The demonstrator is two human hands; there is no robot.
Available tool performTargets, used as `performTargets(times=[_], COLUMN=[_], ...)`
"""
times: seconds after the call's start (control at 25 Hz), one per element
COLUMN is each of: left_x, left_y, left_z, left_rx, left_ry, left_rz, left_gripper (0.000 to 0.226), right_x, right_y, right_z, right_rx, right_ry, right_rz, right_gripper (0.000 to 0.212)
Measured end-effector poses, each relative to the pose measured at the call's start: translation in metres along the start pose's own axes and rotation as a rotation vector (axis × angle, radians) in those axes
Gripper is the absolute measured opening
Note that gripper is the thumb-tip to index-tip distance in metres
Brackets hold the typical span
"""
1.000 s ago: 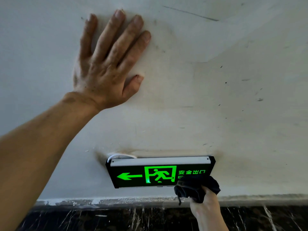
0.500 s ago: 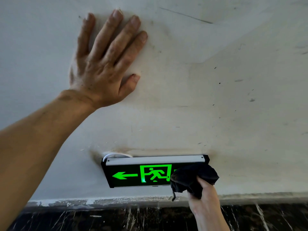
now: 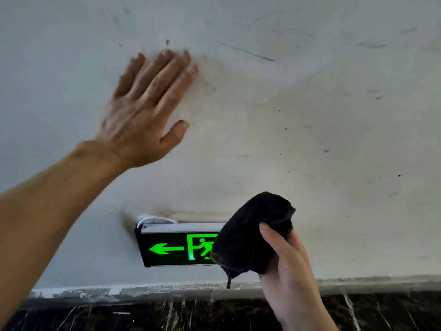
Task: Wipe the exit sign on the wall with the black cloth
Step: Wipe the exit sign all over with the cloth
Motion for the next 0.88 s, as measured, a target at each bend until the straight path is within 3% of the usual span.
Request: performTargets(times=[0.12,0.2,0.32,0.4,0.44,0.56,0.68,0.76,0.88], left_x=[-0.015,-0.011,0.018,0.037,0.041,0.040,0.046,0.049,0.053], left_y=[0.033,0.061,0.103,0.127,0.139,0.163,0.186,0.200,0.222], left_z=[-0.038,-0.067,-0.110,-0.144,-0.155,-0.161,-0.158,-0.152,-0.144], left_rx=[-0.148,-0.297,-0.619,-0.749,-0.796,-0.947,-1.111,-1.223,-1.424], left_ry=[0.213,0.496,1.265,1.872,2.055,2.157,2.193,2.245,2.333], left_rz=[-0.097,-0.064,0.179,0.322,0.344,0.379,0.387,0.341,0.240], left_gripper=[0.065,0.062,0.059,0.063,0.064,0.054,0.043,0.036,0.048], right_x=[0.010,0.014,0.022,0.031,0.035,0.048,0.068,0.084,0.116], right_y=[0.007,0.012,0.016,0.016,0.015,0.008,-0.008,-0.020,-0.034], right_z=[0.013,0.019,0.022,0.021,0.019,0.013,0.009,0.023,0.051], right_rx=[-0.037,-0.068,-0.098,-0.109,-0.106,-0.077,-0.090,-0.297,-0.769], right_ry=[0.123,0.247,0.400,0.508,0.583,0.895,1.065,1.274,1.652], right_rz=[0.035,0.032,0.050,0.069,0.072,0.040,0.075,0.048,-0.054], right_gripper=[0.043,0.040,0.028,0.023,0.022,0.025,0.041,0.054,0.059])
Point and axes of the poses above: each hand's wrist, its own y-axis away from the middle knuckle, its own x-axis out of the palm, z = x × y, the point moved 7 cm from there along -y, towards the middle knuckle, and after that the axes turned 11 degrees about z, right-handed, at the moved point
